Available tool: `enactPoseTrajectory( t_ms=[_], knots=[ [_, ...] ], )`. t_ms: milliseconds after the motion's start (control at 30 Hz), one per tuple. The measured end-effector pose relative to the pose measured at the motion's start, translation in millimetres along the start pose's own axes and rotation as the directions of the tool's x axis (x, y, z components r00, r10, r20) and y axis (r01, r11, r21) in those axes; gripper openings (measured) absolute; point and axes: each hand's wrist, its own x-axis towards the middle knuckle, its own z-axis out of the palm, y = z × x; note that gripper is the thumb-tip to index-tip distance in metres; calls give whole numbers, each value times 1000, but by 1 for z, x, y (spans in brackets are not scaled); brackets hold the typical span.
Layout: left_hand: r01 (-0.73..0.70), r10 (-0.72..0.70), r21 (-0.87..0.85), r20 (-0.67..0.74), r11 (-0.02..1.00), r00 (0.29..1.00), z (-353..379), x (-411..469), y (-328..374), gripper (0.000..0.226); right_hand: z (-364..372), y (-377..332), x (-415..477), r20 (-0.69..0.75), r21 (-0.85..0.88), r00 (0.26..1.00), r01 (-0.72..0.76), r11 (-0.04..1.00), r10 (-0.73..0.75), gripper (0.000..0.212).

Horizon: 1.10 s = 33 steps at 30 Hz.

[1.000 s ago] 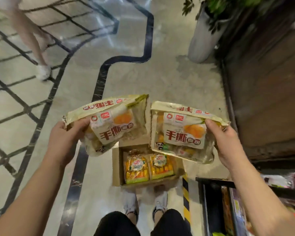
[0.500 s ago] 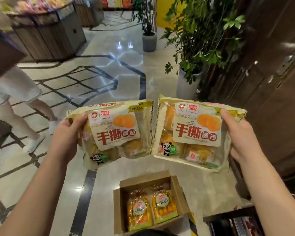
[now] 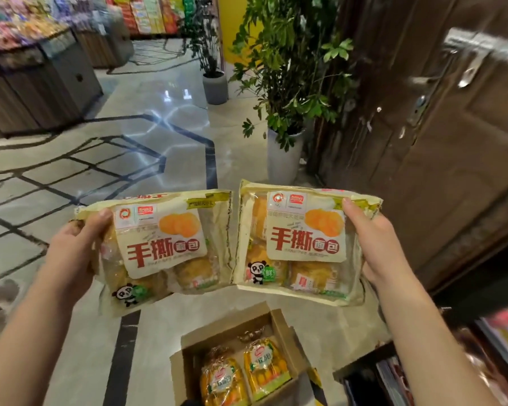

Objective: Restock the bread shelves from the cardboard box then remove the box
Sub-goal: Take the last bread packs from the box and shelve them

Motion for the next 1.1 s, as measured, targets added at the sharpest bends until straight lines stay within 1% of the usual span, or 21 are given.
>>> enactPoseTrajectory(
  t_ms=[67,100,200,267,367,467,533,567,600,633,667,700,733,767,833,900,933,967,1033,1067,1100],
  knots=[
    [-16,16,-4,61,1000,998,6,12,-1,53,-4,0,-13,-48,1,999,14,1000,-14,30],
    [-22,22,-8,96,1000,995,10,20,-1,53,-6,0,-20,-71,-1,997,25,1000,-25,30],
    [-57,62,-26,213,998,975,24,47,-4,26,-6,0,-51,-163,-23,985,57,998,-60,30],
    [-54,62,-33,315,998,947,34,63,-9,25,-7,1,-76,-241,-40,967,73,997,-80,30],
    [-24,34,-29,478,999,878,52,77,-23,48,-10,11,-121,-356,-65,930,68,996,-87,32],
    [-51,52,-20,616,999,786,78,73,-41,68,-18,31,-176,-510,-49,857,56,997,-73,33],
    [-40,36,-10,697,999,716,97,62,-55,76,-22,45,-219,-614,-14,789,40,999,-40,35],
    [-24,15,1,736,1000,677,107,54,-62,79,-25,52,-242,-668,0,744,37,999,-27,39],
    [-2,-10,15,774,1000,633,118,43,-68,80,-30,60,-265,-721,21,693,33,999,-8,49],
    [18,-34,29,806,999,591,128,30,-73,82,-32,65,-288,-765,48,644,23,999,22,69],
    [41,-61,46,829,998,556,139,16,-78,85,-38,74,-310,-809,72,585,5,997,56,94],
    [56,-84,64,850,996,519,149,0,-82,88,-40,78,-331,-850,92,520,-10,996,84,112],
    [65,-101,79,873,995,477,160,-17,-84,90,-43,83,-352,-876,97,475,-8,995,89,117],
    [67,-107,87,895,994,433,171,-35,-86,90,-45,87,-373,-906,98,415,6,995,86,107],
    [69,-127,110,930,992,344,191,-73,-89,85,-48,92,-414,-950,115,293,8,993,108,104],
    [76,-159,143,947,987,279,206,-110,-92,70,-55,105,-455,-969,140,205,-6,990,138,124],
    [78,-172,157,955,984,242,211,-130,-93,59,-59,113,-476,-972,153,180,3,988,150,123],
    [74,-178,166,963,983,203,216,-146,-95,52,-61,119,-494,-977,150,160,28,988,144,112],
    [42,-182,178,971,983,157,224,-180,-101,46,-57,124,-529,-983,121,143,58,991,111,64],
    [32,-181,178,974,983,139,227,-198,-103,45,-57,128,-547,-987,101,131,64,993,92,45],
    [21,-177,175,977,984,123,229,-215,-106,46,-60,133,-566,-991,82,109,73,994,74,36]
  ],
)
